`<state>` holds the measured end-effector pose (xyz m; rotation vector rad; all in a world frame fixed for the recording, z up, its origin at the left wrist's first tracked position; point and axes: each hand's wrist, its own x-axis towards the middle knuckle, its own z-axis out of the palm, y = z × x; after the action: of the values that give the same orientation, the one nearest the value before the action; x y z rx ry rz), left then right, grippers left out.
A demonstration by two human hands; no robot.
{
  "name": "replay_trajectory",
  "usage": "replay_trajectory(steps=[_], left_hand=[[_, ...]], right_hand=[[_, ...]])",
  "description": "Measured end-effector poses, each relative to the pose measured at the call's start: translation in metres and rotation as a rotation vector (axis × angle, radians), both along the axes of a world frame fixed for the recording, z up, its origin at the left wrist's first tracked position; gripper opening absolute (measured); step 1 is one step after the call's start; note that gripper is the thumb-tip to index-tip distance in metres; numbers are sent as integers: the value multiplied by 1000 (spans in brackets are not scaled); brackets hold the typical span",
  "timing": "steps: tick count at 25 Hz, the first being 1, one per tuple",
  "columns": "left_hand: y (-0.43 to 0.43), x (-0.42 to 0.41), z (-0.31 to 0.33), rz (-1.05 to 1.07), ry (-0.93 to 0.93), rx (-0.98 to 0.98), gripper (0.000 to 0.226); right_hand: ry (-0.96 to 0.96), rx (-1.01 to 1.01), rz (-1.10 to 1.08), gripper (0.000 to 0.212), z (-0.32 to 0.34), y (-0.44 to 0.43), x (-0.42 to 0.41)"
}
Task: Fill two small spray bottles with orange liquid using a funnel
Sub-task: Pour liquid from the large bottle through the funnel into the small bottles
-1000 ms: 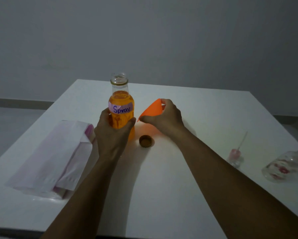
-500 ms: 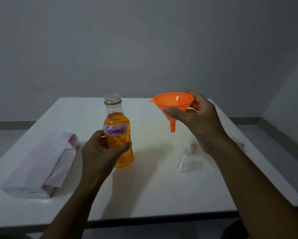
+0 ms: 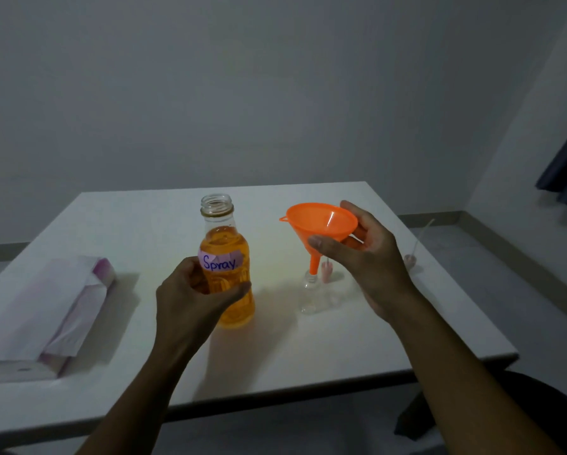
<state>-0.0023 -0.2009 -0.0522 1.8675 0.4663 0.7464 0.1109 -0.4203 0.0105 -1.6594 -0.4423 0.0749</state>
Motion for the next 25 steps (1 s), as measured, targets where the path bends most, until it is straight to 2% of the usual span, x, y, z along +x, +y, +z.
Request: replay_trajectory(steps=[7, 16, 21, 25], left_hand=[[0, -1, 1, -11, 27, 90, 57], [18, 0, 31, -23, 94, 482, 68], [30, 9, 59, -36, 106, 733, 66], [37, 16, 72, -58, 111, 855, 60]], right_hand=[[-25, -27, 39, 99, -12, 0, 3], [-35, 5, 146, 100, -24, -1, 8], [-46, 1, 164, 100, -27, -2, 9], [-52, 4, 176, 101, -28, -4, 10]])
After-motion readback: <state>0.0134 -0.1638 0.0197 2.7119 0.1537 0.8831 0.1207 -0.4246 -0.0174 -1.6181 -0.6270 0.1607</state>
